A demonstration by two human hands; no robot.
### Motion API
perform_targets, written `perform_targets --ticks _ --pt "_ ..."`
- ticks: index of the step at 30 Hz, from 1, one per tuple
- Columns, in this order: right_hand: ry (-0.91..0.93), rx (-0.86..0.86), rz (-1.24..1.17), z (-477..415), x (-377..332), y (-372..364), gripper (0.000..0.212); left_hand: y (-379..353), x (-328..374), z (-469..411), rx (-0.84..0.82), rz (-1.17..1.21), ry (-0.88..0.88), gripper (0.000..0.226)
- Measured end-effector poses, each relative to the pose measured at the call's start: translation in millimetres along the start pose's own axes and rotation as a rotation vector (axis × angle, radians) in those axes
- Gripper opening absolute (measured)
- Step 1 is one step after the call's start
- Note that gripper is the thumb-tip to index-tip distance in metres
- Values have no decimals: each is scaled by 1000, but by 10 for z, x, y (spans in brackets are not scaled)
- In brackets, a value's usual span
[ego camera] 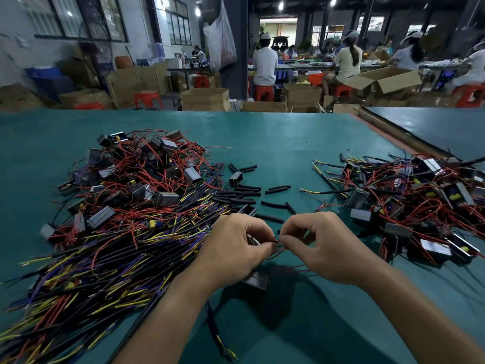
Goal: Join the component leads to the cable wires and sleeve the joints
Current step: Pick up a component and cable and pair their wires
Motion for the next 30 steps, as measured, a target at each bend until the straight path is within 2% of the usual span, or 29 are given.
perform_targets --ticks 2,5,10,14,16,19,21,23,26,30 --pt "-18 -14 5 -4 15 -2 25 -3 13 16 30 -47 -31 1" --pt "-47 1 -1 -9 51 36 20 -6 18 24 48 -74 -28 10" --pt "-139 99 -301 -31 112 92 16 58 33 9 118 -43 -17 5" --pt "-172 50 -390 -109 96 57 13 65 37 -1 130 -94 -19 10" --pt "-200 -31 -379 -196 50 45 12 64 10 -8 126 -111 -10 11" --pt "-300 -189 -330 -388 3 41 25 69 -23 -14 127 -131 30 12" --pt "-382 -200 -276 -595 10 67 37 67 -38 -18 118 -123 88 14" --pt "-403 -194 -196 -875 44 31 35 54 -54 -21 97 -101 137 15" --pt "-341 -263 19 -1313 108 -199 20 46 -54 -12 85 -74 134 16" --pt "-205 -426 413 -1692 202 -579 30 18 -21 -1 34 -19 87 27"
Point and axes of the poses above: each hand's wrist, its own z-axis away from the middle knuckle, its own y-axis out of the back of the hand, x = y × z, the point moved 4 cm from there along -z, towards the middle knuckle, and after that the axes turned 4 degrees about -z, right-handed, at the moved point
